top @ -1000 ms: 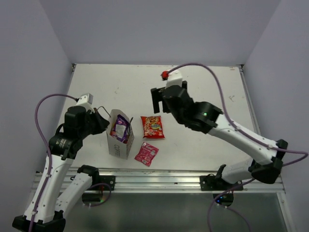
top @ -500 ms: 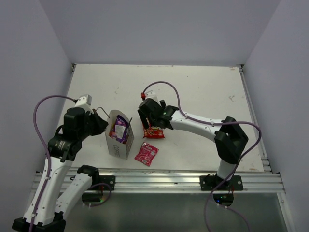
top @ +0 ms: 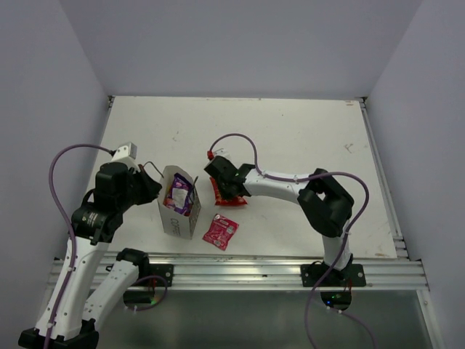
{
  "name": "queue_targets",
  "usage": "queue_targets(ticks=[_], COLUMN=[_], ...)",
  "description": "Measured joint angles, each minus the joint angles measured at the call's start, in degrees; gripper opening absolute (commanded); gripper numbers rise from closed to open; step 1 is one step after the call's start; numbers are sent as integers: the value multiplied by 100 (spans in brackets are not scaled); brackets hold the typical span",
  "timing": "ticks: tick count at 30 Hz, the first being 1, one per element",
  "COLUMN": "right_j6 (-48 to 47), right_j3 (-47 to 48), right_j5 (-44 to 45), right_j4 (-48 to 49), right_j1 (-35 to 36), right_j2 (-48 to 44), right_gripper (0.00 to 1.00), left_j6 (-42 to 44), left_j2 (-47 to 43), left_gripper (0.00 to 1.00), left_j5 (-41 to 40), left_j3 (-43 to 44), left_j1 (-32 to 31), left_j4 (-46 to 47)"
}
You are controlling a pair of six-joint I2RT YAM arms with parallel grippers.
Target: Place the snacks into the paper bag
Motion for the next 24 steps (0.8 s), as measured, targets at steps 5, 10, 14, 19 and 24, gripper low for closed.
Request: queue_targets(ticks=[5, 10, 14, 19, 24], right_j6=[-28, -175, -376, -645, -787], right_j3=[-44, -17, 643, 3156, 5427], right_j5=[24, 125, 304, 280, 57], right_j4=[140, -155, -962, -1464, -1532], right_j1=[7, 7, 7, 61, 474], right_j2=[-203, -345, -501, -562, -551], right_gripper=[0, 0, 0, 0, 0], left_j6=[0, 0, 0, 0, -2], left_j2=[7, 7, 7, 7, 7], left_gripper=[0, 0, 0, 0, 0], left_j5=[0, 4, 7, 31, 74], left_j3=[0, 0, 0, 0, 0], left_j1=[0, 0, 0, 0, 0], left_j4=[4, 9, 13, 26, 44])
